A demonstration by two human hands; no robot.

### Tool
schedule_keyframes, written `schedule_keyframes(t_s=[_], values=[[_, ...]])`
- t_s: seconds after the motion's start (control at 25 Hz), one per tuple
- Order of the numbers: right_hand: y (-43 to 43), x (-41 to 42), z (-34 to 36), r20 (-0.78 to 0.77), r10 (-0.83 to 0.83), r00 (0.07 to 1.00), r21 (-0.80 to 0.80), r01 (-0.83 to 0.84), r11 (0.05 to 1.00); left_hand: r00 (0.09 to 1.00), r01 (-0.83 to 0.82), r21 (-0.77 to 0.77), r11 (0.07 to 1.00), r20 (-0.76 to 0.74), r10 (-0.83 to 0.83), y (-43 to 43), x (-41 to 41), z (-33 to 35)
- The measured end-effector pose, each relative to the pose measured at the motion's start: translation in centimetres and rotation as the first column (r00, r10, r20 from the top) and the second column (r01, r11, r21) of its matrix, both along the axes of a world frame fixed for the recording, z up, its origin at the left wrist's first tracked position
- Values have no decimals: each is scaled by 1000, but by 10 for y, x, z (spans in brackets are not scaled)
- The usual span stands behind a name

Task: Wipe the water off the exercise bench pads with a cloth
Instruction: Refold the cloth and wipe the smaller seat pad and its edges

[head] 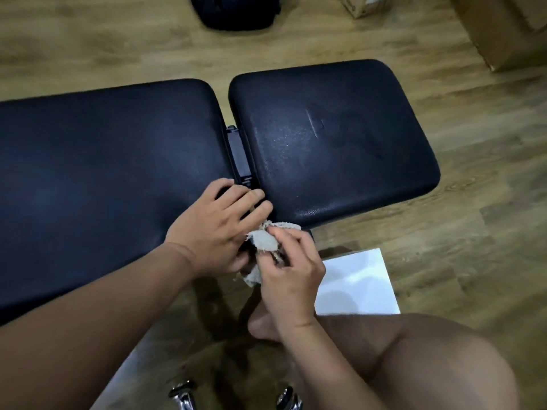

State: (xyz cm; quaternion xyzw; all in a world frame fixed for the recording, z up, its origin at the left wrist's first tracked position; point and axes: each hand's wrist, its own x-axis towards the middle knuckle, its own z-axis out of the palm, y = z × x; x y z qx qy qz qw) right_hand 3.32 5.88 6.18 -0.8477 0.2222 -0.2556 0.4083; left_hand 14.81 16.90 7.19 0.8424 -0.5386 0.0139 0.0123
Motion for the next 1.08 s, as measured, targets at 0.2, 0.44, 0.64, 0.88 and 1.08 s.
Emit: schedule_keyframes(t_s=[0.2, 0.44, 0.64, 0.88, 1.08], values=[[-13, 30, 17, 46, 120, 992, -316, -99, 944, 999, -33, -15, 999, 7, 33, 0, -1, -3], [-39, 94, 29, -171, 83, 982, -244, -124, 962, 991, -124, -62, 990, 49, 127, 2, -4, -1], [-64, 204, 40, -445, 122, 887, -539, -375, 754, 993, -36, -64, 997, 107, 43, 3, -3, -4], [-61, 286, 41, -612, 184, 769, -541, -578, 611, 995, -15, -77, 997, 95, 22, -1, -3, -7], [-76, 232, 37, -657, 395, 642, -638, -753, 163, 997, -15, -80, 997, 79, 21, -1, -2, -3]])
